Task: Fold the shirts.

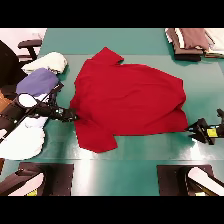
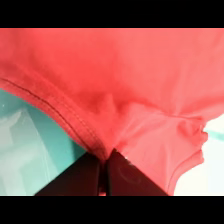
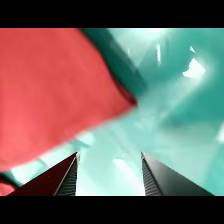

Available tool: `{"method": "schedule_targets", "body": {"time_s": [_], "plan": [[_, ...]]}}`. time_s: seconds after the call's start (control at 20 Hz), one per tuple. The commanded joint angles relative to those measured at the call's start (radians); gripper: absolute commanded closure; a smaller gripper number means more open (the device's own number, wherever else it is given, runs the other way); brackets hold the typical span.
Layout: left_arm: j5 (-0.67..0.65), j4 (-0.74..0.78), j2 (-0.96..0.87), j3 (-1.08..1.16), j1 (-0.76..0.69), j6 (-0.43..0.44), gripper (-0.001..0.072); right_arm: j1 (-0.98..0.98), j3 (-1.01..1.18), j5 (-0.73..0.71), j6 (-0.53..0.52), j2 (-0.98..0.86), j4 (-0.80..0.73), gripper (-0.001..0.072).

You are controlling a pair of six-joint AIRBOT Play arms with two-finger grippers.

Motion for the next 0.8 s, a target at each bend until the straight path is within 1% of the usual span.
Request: {"method": "schedule_targets", "body": {"time_s": [0.0,0.05,0.1,0.15,0.25,0.3,0.4,0.5,0.6,0.7,0.75], "plan": [[0.018,-0.002,0.001,0.006,0.0,-0.001,0.0683,0.051,-0.009,-0.151,-0.022,-0.08,0.095,0.0278],[0.019,-0.002,0.001,0.006,0.0,-0.001,0.0683,0.083,0.011,-0.162,-0.019,-0.106,0.093,0.0284],[0.019,-0.002,0.001,0.006,0.0,-0.001,0.0683,0.113,0.032,-0.164,-0.018,-0.135,0.092,0.0312],[0.019,-0.002,0.001,0.006,0.0,-0.001,0.0683,0.141,0.052,-0.167,-0.018,-0.159,0.089,0.0449],[0.018,-0.002,0.001,0.01,0.0,-0.002,0.0684,0.19,0.085,-0.17,-0.024,-0.179,0.088,0.0651],[0.005,0.003,0.001,0.027,0.001,-0.003,0.0684,0.214,0.106,-0.166,-0.024,-0.171,0.085,0.0697],[-0.012,0.029,0.039,0.099,0.003,-0.018,0.0685,0.248,0.167,-0.145,-0.024,-0.11,0.084,0.0697],[-0.022,0.095,0.124,0.23,0.003,-0.052,0.0685,0.272,0.278,-0.101,-0.024,-0.008,0.085,0.0697],[-0.026,0.189,0.222,0.42,0.003,-0.082,0.0685,0.29,0.446,-0.064,-0.023,0.103,0.085,0.0698],[-0.021,0.26,0.295,0.65,0.003,-0.082,0.0685,0.294,0.644,-0.055,-0.022,0.201,0.085,0.0698],[-0.022,0.277,0.317,0.767,0.003,-0.082,0.0685,0.293,0.75,-0.055,-0.004,0.241,0.084,0.0697]]}}
